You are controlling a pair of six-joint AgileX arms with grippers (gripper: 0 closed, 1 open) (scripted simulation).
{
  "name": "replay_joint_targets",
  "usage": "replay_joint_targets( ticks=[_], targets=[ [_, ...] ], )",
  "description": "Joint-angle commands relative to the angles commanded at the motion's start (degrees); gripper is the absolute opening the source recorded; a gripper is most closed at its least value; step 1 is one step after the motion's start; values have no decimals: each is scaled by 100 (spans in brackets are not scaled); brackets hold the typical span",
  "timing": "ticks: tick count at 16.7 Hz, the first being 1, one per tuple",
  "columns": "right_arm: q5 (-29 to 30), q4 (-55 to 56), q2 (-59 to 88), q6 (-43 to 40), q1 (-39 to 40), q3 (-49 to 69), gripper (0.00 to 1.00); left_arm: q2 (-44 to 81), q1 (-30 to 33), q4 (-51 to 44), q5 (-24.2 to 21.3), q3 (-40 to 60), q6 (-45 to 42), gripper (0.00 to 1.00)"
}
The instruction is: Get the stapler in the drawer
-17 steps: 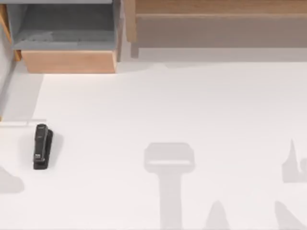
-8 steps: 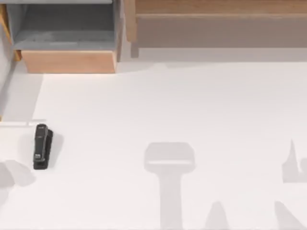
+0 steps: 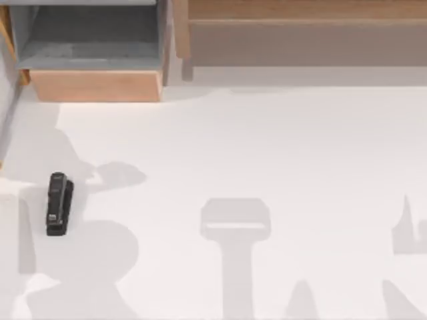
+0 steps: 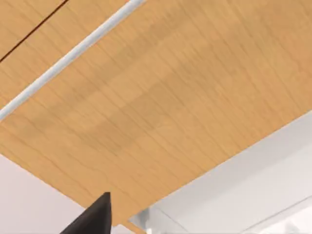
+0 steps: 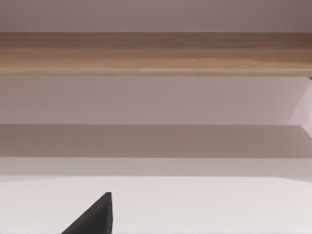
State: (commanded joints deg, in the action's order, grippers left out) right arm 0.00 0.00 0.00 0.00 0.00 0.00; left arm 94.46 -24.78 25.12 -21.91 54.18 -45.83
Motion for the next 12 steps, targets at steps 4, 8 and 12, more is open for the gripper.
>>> replay_joint_targets(
  ticks=[4,8,12],
  targets=[
    [0,0,0,0,0,0,100,76,1153,-2347,580,818,1539,100],
    [0,0,0,0,0,0,100,296,2180,-4611,1139,1506,3019,100],
    [0,0,0,0,0,0,100,628,2882,-6587,1649,1964,4295,100]
  ],
)
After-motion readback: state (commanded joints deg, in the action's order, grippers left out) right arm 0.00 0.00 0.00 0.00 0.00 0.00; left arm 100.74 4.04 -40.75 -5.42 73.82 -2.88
